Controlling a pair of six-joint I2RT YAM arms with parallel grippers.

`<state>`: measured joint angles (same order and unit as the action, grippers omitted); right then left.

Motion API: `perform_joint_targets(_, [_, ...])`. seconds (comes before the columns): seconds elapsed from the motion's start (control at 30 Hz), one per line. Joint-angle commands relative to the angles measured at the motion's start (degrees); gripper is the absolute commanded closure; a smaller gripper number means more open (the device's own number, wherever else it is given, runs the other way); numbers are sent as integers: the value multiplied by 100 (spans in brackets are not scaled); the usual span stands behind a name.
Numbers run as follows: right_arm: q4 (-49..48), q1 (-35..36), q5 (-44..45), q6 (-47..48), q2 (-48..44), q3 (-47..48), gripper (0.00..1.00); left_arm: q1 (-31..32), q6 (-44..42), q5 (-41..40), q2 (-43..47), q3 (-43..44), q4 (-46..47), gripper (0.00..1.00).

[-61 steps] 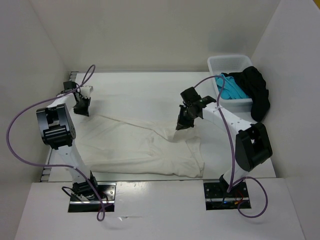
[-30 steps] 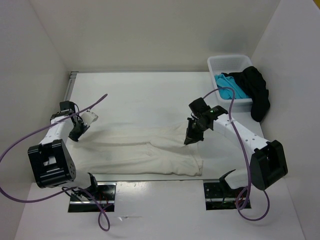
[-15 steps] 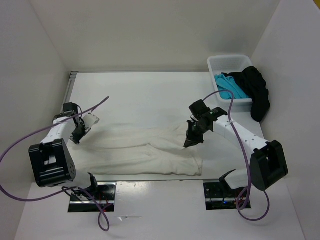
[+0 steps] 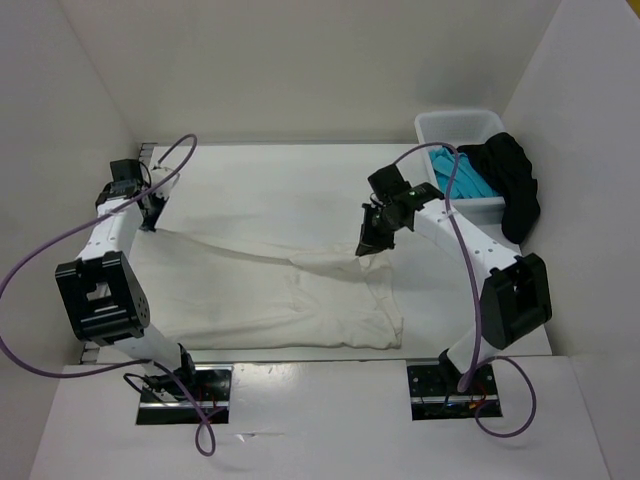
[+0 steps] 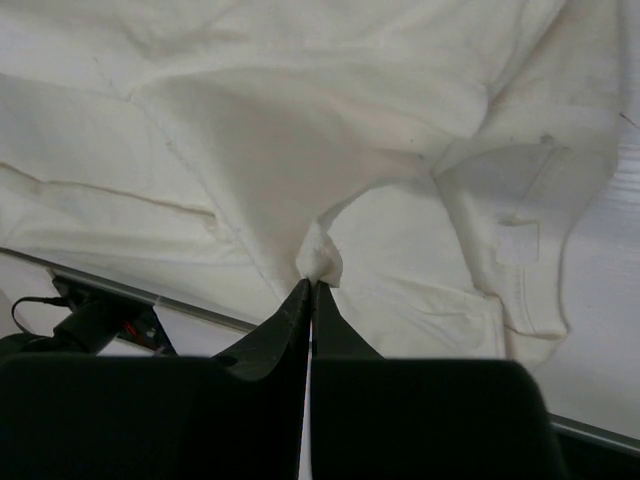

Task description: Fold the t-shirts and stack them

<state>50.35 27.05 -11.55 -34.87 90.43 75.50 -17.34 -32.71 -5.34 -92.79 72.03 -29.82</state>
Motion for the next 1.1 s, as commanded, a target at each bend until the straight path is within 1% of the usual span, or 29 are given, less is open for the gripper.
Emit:
perform_joint_targets(0.0, [-139, -68, -180, -46, -421, -307, 100, 47, -209, 6, 392, -433, 56, 100])
perform_joint_targets(0.1, [-139, -68, -558, -107, -579, -703, 100, 47, -560, 7, 665, -838, -84, 100])
perform_joint_targets(0.13, [-139, -68, -611, -107, -701, -800, 100, 47, -657, -54, 727, -1127, -155, 100])
perform_joint_targets(0.23, [-26, -68, -673, -107, -982, -1186, 100, 47, -991, -195, 938, -1515, -296, 100])
perform_joint_targets(0.27, [-25, -68, -673, -107, -1045, -1239, 100, 47, -1053, -273, 991, -1717, -392, 100])
perform_joint_targets(0.4, [160, -68, -813, -107, -1229, -1363, 100, -6, -1290, -545, 1149, -2060, -586, 100])
perform_joint_targets(0.57, [98, -68, -919, -107, -1230, -1679, 100, -6, -1405, -758, 1149, -2386, -586, 100])
perform_joint_targets(0.8, [-183, -68, -1042, -160, -1168, -1794, 100, -6, -1352, -933, 877, -2439, -481, 100])
perform_joint_targets(0.87, [-253, -68, -1095, -160, -1107, -1794, 100, -6, -1352, -986, 824, -2439, -481, 98])
perform_joint_targets(0.97, [-253, -68, -1156, -160, -1045, -1794, 100, -6, -1352, -1178, 824, -2387, -481, 90])
perform_joint_targets(1.03, [-306, -68, -1156, -160, -1045, -1741, 100, -6, -1405, -1258, 824, -2387, -481, 80])
perform_joint_targets(1.07, [-367, -68, -1156, -160, -1045, -1741, 100, -6, -1405, -1259, 824, -2387, -481, 72])
